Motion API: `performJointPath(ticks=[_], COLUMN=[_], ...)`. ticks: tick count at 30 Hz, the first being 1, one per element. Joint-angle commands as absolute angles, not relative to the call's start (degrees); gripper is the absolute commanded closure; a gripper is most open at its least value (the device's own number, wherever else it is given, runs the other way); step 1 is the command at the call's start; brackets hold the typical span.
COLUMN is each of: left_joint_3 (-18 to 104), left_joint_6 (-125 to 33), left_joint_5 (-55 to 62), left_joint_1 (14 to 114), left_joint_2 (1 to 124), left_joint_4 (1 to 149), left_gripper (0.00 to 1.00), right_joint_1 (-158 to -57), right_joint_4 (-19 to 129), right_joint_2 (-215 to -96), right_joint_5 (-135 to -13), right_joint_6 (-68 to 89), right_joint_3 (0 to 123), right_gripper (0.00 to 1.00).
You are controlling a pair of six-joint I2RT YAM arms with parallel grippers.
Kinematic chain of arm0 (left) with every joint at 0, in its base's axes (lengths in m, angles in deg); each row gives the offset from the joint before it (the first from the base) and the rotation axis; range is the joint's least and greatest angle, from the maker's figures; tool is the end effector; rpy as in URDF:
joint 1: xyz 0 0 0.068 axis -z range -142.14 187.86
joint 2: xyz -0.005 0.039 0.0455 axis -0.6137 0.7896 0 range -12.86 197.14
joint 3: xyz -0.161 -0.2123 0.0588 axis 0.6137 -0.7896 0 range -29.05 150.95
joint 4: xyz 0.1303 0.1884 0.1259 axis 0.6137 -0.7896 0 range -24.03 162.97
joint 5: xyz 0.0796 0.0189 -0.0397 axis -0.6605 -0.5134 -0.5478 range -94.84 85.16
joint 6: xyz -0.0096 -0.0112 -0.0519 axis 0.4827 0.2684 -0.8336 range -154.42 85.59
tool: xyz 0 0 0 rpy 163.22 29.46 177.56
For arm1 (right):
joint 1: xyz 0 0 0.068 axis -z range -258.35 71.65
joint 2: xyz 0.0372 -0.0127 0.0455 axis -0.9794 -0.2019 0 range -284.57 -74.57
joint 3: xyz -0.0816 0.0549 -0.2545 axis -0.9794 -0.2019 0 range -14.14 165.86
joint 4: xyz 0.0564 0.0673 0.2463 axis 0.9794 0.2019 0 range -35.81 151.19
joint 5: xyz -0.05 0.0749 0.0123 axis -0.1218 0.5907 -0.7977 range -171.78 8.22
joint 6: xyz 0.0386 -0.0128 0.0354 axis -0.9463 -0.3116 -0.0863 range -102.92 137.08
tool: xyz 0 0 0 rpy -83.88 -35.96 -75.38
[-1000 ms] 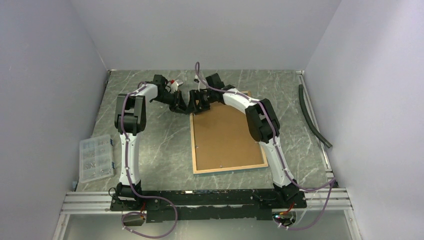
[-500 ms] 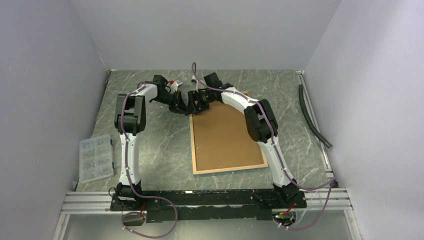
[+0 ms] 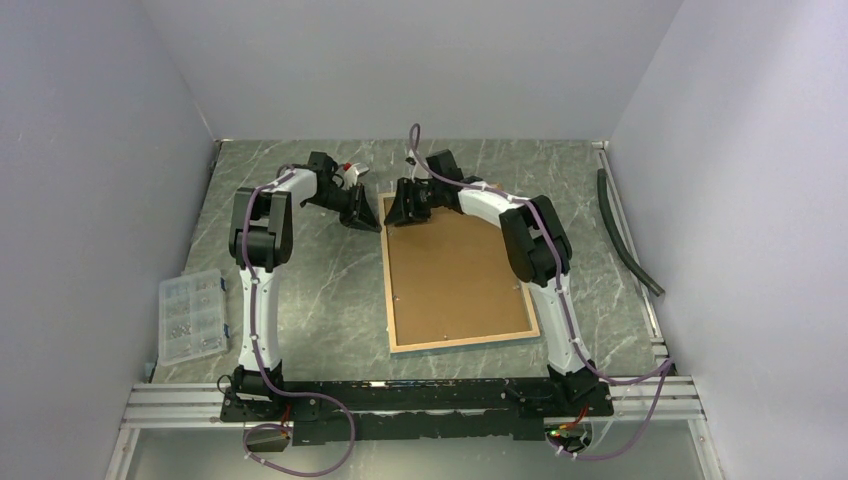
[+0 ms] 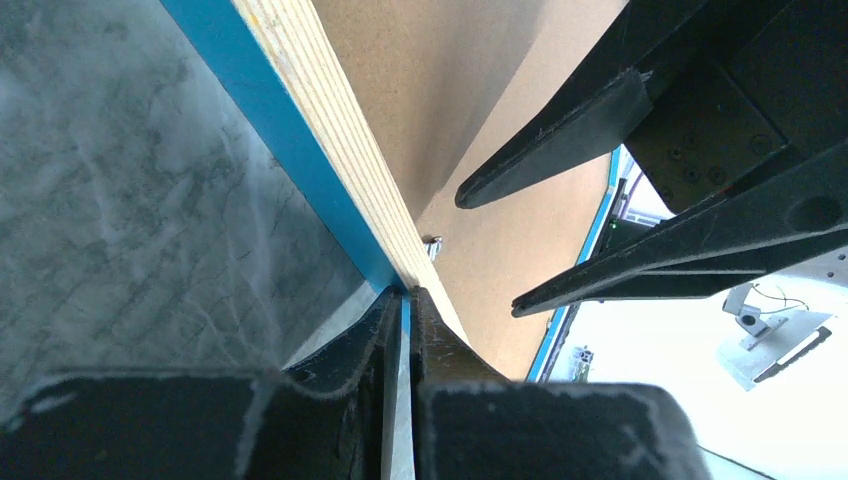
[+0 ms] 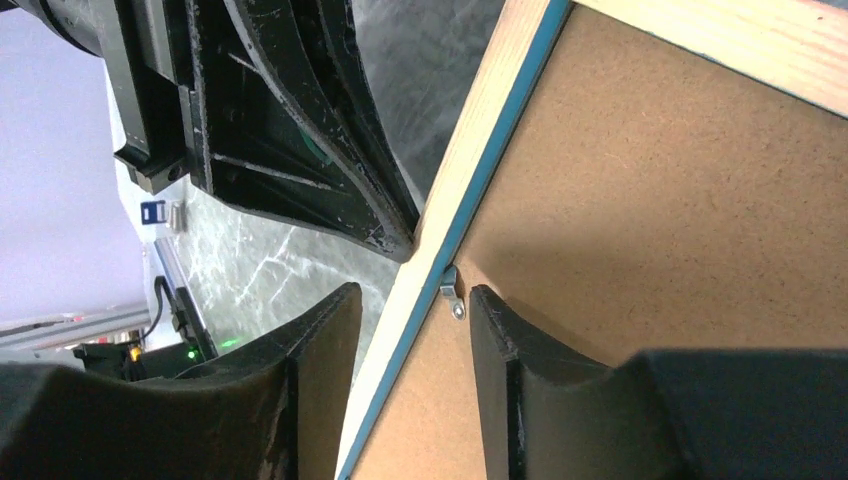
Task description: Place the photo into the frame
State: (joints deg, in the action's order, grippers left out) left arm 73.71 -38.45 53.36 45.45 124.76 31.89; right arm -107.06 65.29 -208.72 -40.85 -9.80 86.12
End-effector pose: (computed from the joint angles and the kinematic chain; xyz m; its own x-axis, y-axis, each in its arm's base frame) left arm 0.4647 -0.0926 0.1106 -0.9785 0.0930 -0.1842 0.2059 0.5029 -0.8395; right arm 0.4380 0.2664 0.1449 -0.9008 -0.1039 -0.4215 -0.4059 0.5461 0.7328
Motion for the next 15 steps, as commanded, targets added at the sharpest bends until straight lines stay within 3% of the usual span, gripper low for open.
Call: performJointPath(ticks=[1,5,11,15], left_joint_3=[71.98,72.44,72.47,72.41], left_joint_6=[-36.51,-36.42,-36.78,-36.76], left_joint_5=[50.44,50.36,50.47,50.5], left_joint_1=[46.65,46.65,46.65,46.65], left_joint_2=[123.46,123.71,123.81,123.88], left_joint_4=[31.29,30.9,31.27,31.23], left_gripper=[0.89,0.89,0.89,0.89], right_joint_1=[-107.39,-107.37,-107.51,-107.5], right_joint_4=[58.99,60.79,65.4,67.02], right_joint_2=[-207.12,-208.14,-210.65,-210.73], right_joint_5=[-40.73,-41.11,-41.43,-43.33], right_joint_6=[-13.23,-12.88,-11.25,-9.94], right_joint_3=[84.27,86.6,89.53,89.22], right_gripper=[0.54,0.61,0.89,0.93])
